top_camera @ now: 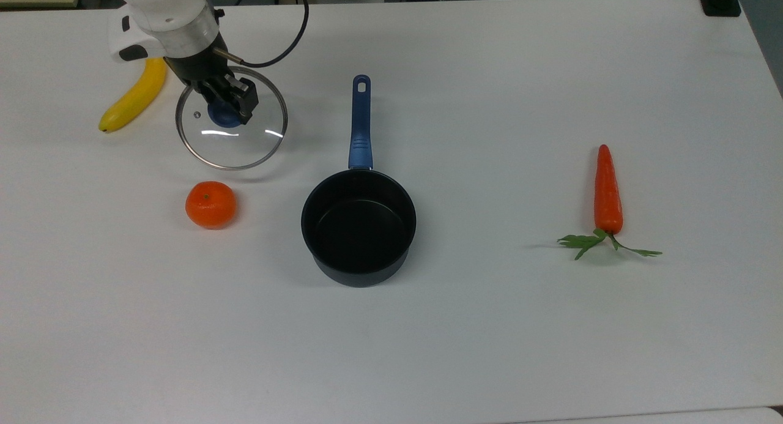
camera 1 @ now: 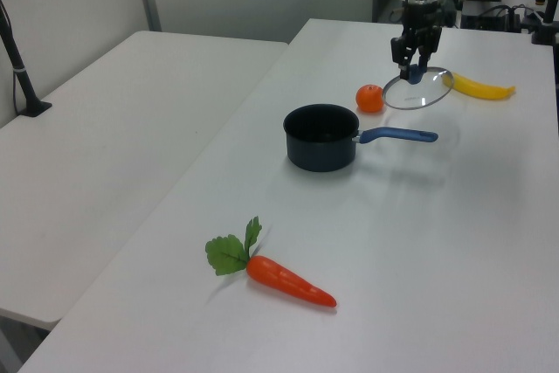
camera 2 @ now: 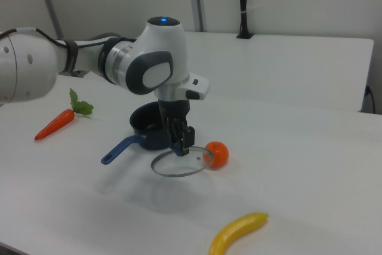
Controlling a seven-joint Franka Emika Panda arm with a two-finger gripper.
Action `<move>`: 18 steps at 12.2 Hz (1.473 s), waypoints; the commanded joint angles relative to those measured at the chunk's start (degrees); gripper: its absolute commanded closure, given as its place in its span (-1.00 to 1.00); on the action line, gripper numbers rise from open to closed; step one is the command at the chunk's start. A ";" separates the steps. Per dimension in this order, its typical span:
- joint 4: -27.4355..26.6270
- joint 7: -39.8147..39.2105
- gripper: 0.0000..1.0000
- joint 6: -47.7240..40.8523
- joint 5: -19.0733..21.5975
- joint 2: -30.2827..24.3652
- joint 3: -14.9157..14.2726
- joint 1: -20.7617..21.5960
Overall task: Open lid
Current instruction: 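Lower the glass lid onto the table beside the saucepan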
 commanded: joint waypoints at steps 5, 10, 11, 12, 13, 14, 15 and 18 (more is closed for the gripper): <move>-15.22 -1.65 -0.17 16.47 2.71 -6.75 -0.11 0.44; -15.58 -0.86 -0.22 17.80 3.24 -5.17 0.07 0.88; -15.58 -0.77 -0.22 18.41 3.24 -4.82 0.16 0.88; -15.49 -0.68 -0.22 18.68 3.33 -4.55 0.24 0.88; -15.32 -0.68 -0.22 18.68 3.33 -3.68 0.24 0.88; -15.32 -0.60 -0.22 18.86 3.33 -3.50 0.33 0.88; -15.32 -0.51 -0.22 18.86 3.33 -3.41 0.33 0.88; -15.14 -0.51 -0.22 18.86 3.33 -2.97 0.33 0.88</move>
